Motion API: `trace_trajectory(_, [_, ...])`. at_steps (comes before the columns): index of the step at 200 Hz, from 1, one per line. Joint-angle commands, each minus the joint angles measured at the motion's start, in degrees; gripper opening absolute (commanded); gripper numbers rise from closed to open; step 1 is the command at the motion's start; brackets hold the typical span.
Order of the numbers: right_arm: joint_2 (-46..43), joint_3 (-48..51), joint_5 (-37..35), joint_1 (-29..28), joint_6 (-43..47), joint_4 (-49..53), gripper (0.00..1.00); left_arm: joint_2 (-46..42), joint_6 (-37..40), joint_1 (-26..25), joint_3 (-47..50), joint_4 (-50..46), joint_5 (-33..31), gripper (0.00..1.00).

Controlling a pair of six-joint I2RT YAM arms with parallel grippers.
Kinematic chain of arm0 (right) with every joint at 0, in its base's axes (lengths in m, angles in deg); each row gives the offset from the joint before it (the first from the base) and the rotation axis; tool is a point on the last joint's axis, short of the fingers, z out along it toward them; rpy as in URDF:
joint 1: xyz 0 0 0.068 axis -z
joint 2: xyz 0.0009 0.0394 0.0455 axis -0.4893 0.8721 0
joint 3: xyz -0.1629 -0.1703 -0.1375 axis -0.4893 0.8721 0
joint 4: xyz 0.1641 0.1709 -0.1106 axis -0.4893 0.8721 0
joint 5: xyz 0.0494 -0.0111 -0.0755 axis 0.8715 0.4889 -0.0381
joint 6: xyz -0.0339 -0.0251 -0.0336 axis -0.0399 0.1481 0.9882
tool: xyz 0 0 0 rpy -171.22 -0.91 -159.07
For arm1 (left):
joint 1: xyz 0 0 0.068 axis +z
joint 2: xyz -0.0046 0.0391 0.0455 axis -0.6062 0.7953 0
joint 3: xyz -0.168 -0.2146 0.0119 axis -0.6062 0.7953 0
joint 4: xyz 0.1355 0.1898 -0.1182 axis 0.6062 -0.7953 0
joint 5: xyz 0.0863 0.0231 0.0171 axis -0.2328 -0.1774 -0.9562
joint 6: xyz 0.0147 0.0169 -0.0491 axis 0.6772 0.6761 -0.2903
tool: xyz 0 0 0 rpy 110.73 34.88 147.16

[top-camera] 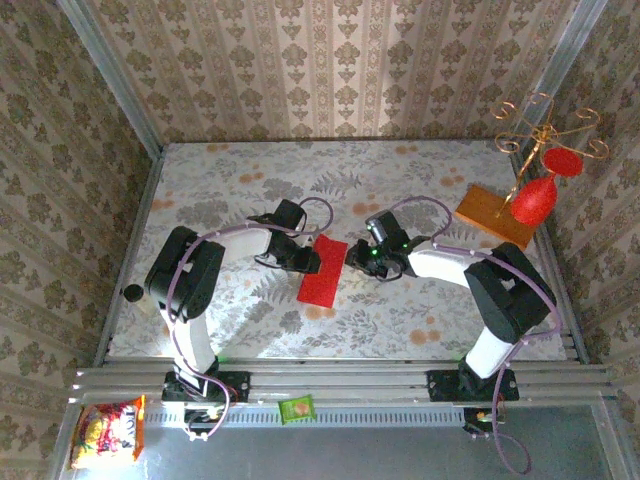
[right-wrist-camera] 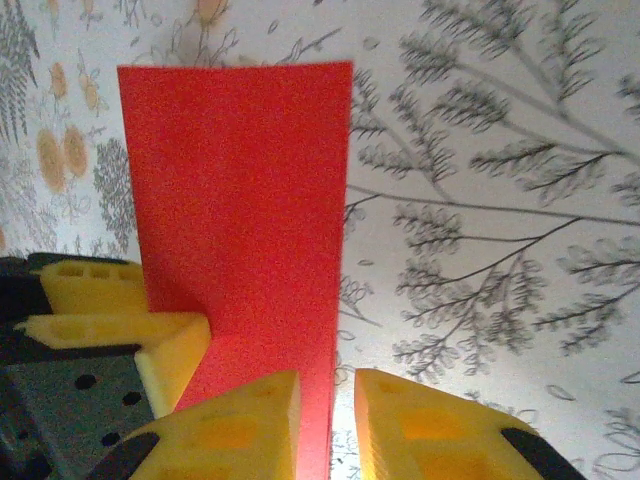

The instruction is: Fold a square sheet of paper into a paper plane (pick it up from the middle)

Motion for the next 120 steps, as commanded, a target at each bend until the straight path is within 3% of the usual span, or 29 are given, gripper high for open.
trace_trajectory(1, [2.4,-2.8,1.6,-1.8,-0.2,-1.4,0.22,8.6,0.6,-2.9,3.1,4.5,-3.0,0.32])
trace_trajectory(75, [9.2,-6.6,4.4,-4.1,-0.8,-3.3,0.1,8.6,0.4,-3.0,3.3,4.2,-3.4,0.32])
trace_trajectory(120, [11.2,-6.2,2.8,-4.1,0.1,-1.7,0.09,8.4,0.0,-3.1,3.4,4.3,-3.4,0.32])
